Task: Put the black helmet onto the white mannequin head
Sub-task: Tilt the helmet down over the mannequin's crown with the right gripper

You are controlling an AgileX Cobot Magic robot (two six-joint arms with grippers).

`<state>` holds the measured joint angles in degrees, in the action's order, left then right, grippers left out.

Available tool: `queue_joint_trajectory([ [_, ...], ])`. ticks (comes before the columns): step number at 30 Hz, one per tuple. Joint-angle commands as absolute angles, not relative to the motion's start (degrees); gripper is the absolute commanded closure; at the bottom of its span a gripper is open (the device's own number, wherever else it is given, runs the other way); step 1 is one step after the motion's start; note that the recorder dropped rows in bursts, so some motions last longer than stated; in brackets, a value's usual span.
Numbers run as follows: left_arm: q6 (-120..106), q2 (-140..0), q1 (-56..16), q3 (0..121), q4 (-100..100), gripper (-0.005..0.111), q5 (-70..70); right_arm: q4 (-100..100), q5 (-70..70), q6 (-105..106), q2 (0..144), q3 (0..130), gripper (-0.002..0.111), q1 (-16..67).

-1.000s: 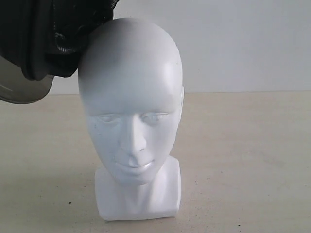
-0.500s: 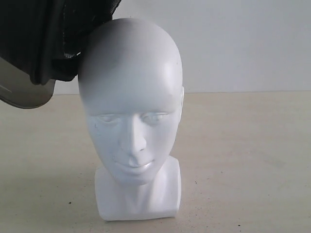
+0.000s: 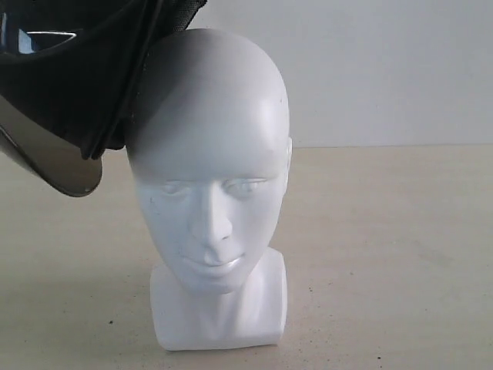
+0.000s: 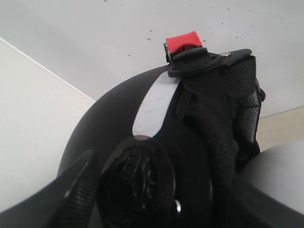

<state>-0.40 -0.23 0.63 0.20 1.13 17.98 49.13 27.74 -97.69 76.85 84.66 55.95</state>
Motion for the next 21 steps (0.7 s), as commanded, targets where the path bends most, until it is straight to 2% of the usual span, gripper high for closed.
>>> queue_joint_trajectory([
  [1,-0.5,0.0,0.8,0.0,1.0,0.102,17.8,56.0,37.4,-91.5,75.7,84.6,0.108,54.8],
  [21,-0.5,0.0,0.8,0.0,1.0,0.102,17.8,57.5,44.1,-91.8,76.2,84.6,0.108,54.8],
])
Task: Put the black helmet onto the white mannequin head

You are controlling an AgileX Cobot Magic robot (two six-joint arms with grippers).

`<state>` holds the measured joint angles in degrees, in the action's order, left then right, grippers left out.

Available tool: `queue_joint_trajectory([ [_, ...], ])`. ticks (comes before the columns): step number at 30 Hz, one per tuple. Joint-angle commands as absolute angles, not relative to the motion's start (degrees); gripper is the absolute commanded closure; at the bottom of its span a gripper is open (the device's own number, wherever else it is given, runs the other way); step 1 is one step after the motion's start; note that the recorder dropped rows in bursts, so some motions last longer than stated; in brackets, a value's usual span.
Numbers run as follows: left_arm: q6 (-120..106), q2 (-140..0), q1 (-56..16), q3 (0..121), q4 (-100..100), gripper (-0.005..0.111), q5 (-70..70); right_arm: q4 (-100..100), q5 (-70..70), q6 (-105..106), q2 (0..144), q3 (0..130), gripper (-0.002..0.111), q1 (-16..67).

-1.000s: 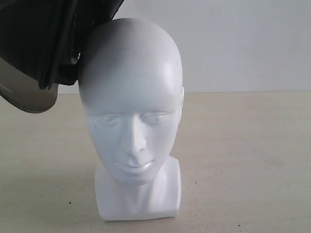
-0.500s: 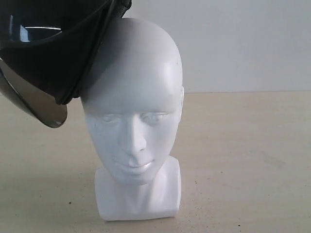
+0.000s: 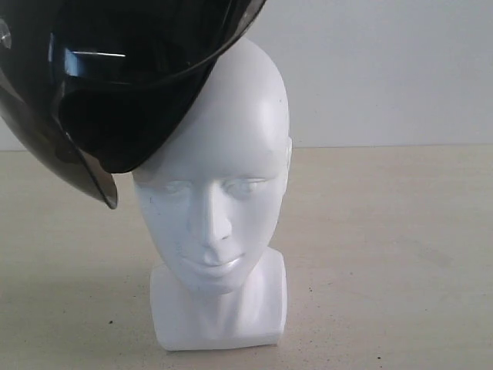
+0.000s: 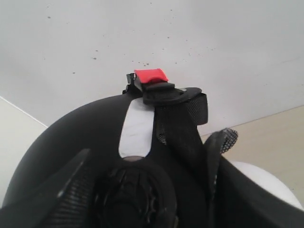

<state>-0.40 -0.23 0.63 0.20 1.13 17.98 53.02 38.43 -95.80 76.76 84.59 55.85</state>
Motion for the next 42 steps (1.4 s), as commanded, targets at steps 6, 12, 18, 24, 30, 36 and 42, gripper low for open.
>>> queue_joint_trajectory([
  [6,-0.5,0.0,0.8,0.0,1.0,0.102,17.8,57.9,45.2,-91.9,76.7,84.6,0.108,54.8],
  [12,-0.5,0.0,0.8,0.0,1.0,0.102,17.8,58.2,47.2,-91.6,76.7,84.6,0.108,54.8],
  [18,-0.5,0.0,0.8,0.0,1.0,0.102,17.8,58.0,48.7,-91.7,76.7,82.7,0.108,54.8],
  [24,-0.5,0.0,0.8,0.0,1.0,0.102,17.8,60.9,47.9,-95.0,76.1,81.3,0.108,54.8],
  [30,-0.5,0.0,0.8,0.0,1.0,0.102,17.8,61.7,49.4,-85.2,67.8,81.3,0.108,54.8],
  [36,-0.5,0.0,0.8,0.0,1.0,0.102,17.8,51.7,55.8,-62.7,60.5,81.3,0.108,54.8],
  [42,-0.5,0.0,0.8,0.0,1.0,0.102,17.8,44.9,70.0,-37.6,55.9,81.3,0.108,54.8],
])
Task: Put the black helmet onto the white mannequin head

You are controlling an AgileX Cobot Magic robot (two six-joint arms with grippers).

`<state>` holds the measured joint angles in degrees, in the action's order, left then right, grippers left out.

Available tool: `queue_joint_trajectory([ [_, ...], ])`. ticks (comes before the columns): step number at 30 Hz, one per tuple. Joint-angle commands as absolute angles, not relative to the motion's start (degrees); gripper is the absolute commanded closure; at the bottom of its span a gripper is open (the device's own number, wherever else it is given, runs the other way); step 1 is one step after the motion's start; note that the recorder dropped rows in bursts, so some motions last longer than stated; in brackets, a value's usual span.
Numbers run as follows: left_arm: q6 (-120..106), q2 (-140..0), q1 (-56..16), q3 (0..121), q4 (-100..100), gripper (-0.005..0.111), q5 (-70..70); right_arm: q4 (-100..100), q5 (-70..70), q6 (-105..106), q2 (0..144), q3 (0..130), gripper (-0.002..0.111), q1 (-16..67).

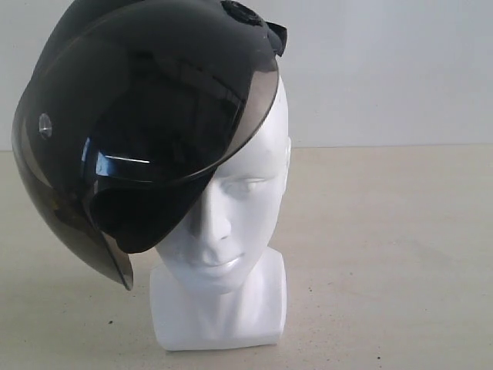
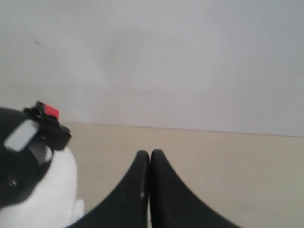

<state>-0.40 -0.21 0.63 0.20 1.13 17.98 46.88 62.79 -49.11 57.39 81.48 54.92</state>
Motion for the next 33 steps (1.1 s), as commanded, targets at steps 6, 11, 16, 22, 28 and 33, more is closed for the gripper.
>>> queue_joint_trajectory([
  [6,-0.5,0.0,0.8,0.0,1.0,0.102,17.8,41.2,70.0,-27.6,55.9,81.3,0.105,54.8],
  [11,-0.5,0.0,0.8,0.0,1.0,0.102,17.8,41.2,70.0,-25.1,55.9,81.3,0.068,54.8],
  [16,-0.5,0.0,0.8,0.0,1.0,0.102,17.8,41.2,70.0,-24.9,55.9,81.3,0.046,54.8],
  [22,-0.5,0.0,0.8,0.0,1.0,0.102,17.8,41.2,70.0,-22.1,55.9,81.3,0.048,54.8],
  [28,2.7,0.0,0.8,0.0,9.1,0.102,10.1,41.4,70.0,-22.1,55.9,81.3,0.048,54.8],
  [33,11.8,0.0,0.8,0.0,34.9,0.102,-2.6,41.9,70.0,-22.1,55.9,81.3,0.048,54.8],
])
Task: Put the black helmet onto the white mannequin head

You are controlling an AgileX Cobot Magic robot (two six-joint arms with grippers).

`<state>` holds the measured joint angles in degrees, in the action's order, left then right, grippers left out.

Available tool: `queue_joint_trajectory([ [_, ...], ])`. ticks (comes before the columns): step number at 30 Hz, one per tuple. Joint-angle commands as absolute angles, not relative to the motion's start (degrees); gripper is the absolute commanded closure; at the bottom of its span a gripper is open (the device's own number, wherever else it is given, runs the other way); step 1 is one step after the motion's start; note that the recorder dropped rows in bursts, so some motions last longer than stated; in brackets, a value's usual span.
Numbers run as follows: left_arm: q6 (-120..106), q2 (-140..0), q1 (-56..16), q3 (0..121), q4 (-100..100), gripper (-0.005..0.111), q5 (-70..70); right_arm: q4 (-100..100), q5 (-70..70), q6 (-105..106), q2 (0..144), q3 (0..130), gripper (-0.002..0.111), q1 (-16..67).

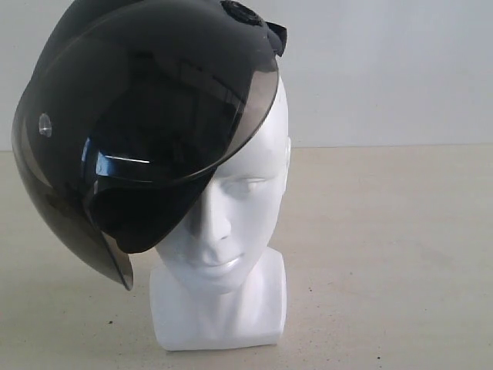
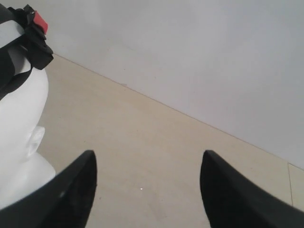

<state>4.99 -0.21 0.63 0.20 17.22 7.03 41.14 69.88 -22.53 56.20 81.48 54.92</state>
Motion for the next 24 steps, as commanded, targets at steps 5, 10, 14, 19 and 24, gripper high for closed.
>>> queue_joint_trajectory([
  [5,13.2,0.0,0.8,0.0,45.6,0.102,-13.8,41.4,70.0,-22.1,55.9,81.3,0.048,54.8],
  [10,28.3,0.0,0.8,1.4,44.9,0.102,-8.1,41.4,70.0,-22.3,55.9,81.3,0.048,54.8],
  [14,34.6,0.0,0.8,6.9,44.6,0.102,1.3,41.4,70.0,-23.0,55.9,81.3,0.048,54.8],
  [19,31.9,0.0,0.8,13.7,43.7,0.102,0.8,40.1,70.0,-23.4,55.9,80.1,0.048,54.8],
  [24,23.9,-12.9,0.8,21.5,42.0,0.102,8.8,39.1,70.0,-25.1,55.9,79.4,0.048,54.8],
])
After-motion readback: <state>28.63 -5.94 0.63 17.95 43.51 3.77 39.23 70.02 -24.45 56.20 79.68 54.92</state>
